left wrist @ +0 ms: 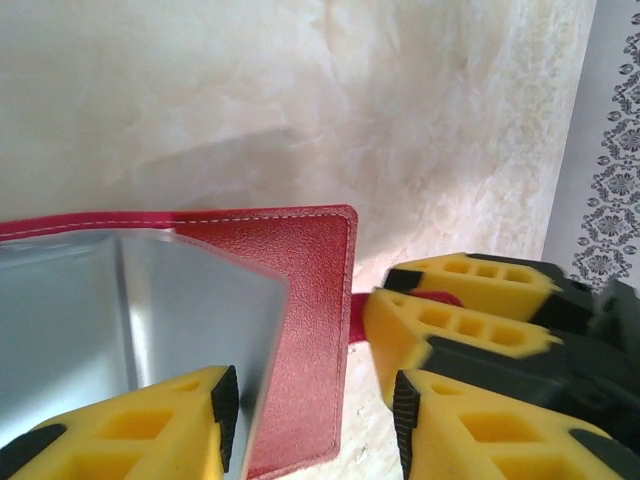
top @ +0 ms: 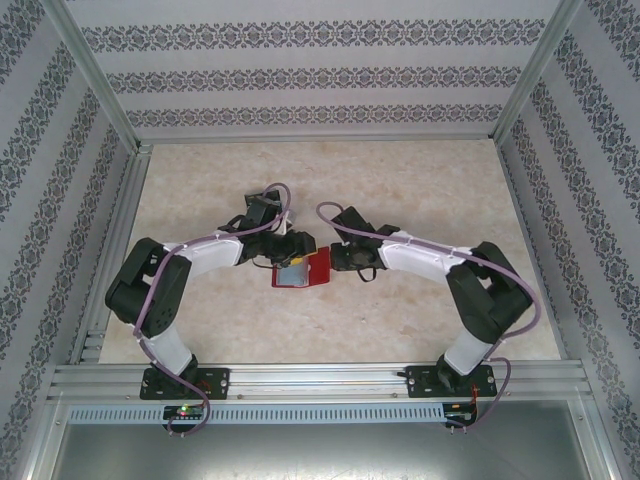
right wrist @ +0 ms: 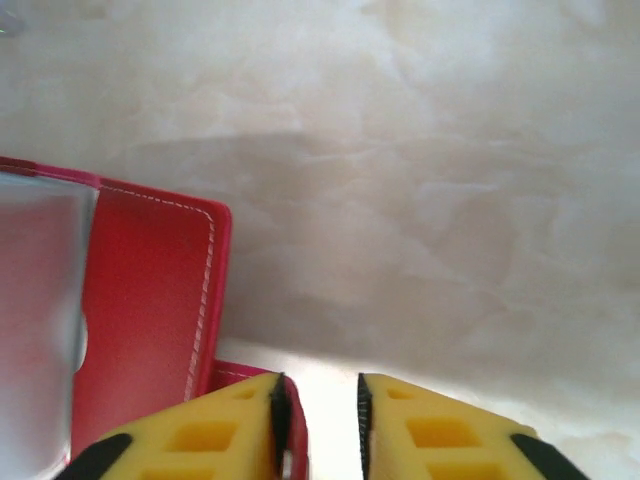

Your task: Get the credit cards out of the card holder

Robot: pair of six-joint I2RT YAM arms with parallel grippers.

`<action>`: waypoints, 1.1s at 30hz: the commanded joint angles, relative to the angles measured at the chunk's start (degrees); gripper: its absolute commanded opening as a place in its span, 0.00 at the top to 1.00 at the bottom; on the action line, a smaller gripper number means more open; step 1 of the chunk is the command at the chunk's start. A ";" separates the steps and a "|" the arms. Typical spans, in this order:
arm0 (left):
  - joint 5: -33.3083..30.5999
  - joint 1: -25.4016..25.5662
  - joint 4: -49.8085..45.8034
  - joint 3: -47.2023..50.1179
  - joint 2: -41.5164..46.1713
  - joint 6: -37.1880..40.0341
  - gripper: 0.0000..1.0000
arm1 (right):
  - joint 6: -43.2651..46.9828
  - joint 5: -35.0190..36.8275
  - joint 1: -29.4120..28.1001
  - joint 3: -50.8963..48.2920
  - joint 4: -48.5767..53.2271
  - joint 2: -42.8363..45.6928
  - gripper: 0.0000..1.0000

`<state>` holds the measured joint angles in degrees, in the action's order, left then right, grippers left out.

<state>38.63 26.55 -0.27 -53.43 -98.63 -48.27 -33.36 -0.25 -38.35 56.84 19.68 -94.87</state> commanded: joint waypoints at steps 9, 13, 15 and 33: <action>1.02 1.76 1.71 -3.97 -4.91 -1.05 0.54 | -8.62 -10.97 0.48 -8.69 -13.78 6.38 0.94; 0.44 1.79 1.72 -4.06 -5.05 -1.39 0.54 | -12.67 -14.14 0.54 -11.03 -19.95 3.21 1.00; -0.37 1.83 1.29 -3.83 -4.28 -1.18 0.54 | -13.17 -14.76 0.55 -10.71 -20.58 1.23 0.99; -10.40 -3.69 -12.72 3.09 7.22 4.60 0.48 | -7.07 -9.09 1.46 -5.42 -10.28 -5.11 0.96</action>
<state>30.06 23.55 -8.88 -52.47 -91.24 -45.45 -41.89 -11.90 -37.60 50.96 5.98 -98.45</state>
